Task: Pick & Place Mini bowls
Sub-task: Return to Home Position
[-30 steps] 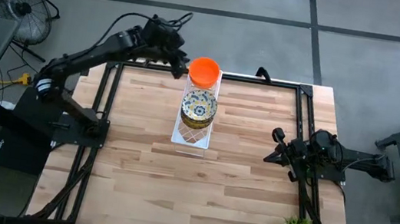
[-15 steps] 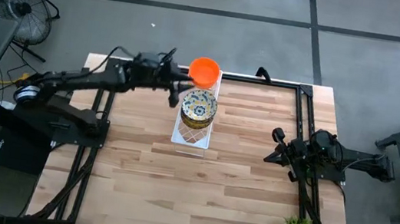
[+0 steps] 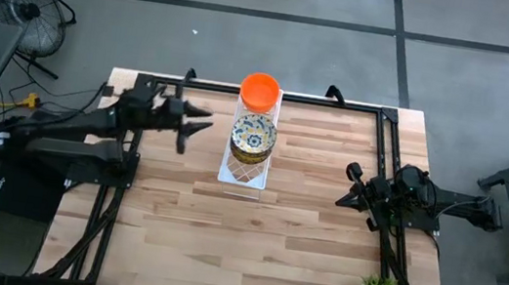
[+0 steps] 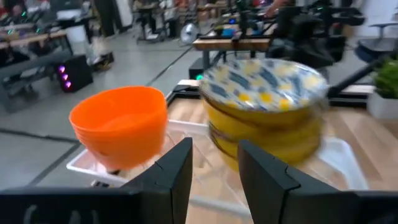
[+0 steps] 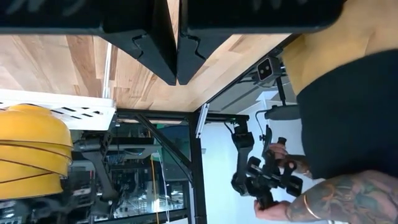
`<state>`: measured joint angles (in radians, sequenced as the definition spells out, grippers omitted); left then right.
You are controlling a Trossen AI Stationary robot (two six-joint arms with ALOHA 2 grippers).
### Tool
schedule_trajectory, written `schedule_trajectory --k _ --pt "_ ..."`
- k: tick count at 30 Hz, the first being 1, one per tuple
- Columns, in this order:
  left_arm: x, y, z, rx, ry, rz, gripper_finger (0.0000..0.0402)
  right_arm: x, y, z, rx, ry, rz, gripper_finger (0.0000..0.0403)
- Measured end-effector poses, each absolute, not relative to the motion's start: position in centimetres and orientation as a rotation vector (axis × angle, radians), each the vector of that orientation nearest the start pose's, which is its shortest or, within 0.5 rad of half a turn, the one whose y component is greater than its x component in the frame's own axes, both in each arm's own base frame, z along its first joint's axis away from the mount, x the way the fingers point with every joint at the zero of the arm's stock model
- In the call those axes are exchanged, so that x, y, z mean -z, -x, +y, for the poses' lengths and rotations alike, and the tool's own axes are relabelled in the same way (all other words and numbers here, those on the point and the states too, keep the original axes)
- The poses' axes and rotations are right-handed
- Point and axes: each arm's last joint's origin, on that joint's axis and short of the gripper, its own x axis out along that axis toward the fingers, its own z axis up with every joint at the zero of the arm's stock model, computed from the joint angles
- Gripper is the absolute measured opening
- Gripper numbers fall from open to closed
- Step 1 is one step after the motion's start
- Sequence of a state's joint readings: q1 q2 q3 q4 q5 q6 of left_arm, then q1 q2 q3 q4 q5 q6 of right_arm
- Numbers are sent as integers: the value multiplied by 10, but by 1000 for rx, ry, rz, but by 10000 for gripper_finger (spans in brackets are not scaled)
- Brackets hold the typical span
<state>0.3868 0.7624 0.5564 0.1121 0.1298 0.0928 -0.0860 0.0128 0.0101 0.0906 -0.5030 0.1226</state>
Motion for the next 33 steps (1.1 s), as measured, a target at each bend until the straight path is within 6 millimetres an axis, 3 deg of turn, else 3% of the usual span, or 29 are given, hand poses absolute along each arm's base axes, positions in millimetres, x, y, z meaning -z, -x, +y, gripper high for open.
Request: schedule_trajectory --k 5,12,26,33 --pt "-263 -136 43 -192 -100 43 124 -174 -95 6 -420 -95 -59 0" --pt "-224 -118 19 -52 -106 14 124 -174 -95 6 -419 -95 -59 0" --pt "-177 -104 -3 52 -255 -44 124 -174 -95 6 -419 -95 -59 0" --pt "-168 -100 -3 37 -265 0 124 -174 -95 6 -419 -95 -60 0"
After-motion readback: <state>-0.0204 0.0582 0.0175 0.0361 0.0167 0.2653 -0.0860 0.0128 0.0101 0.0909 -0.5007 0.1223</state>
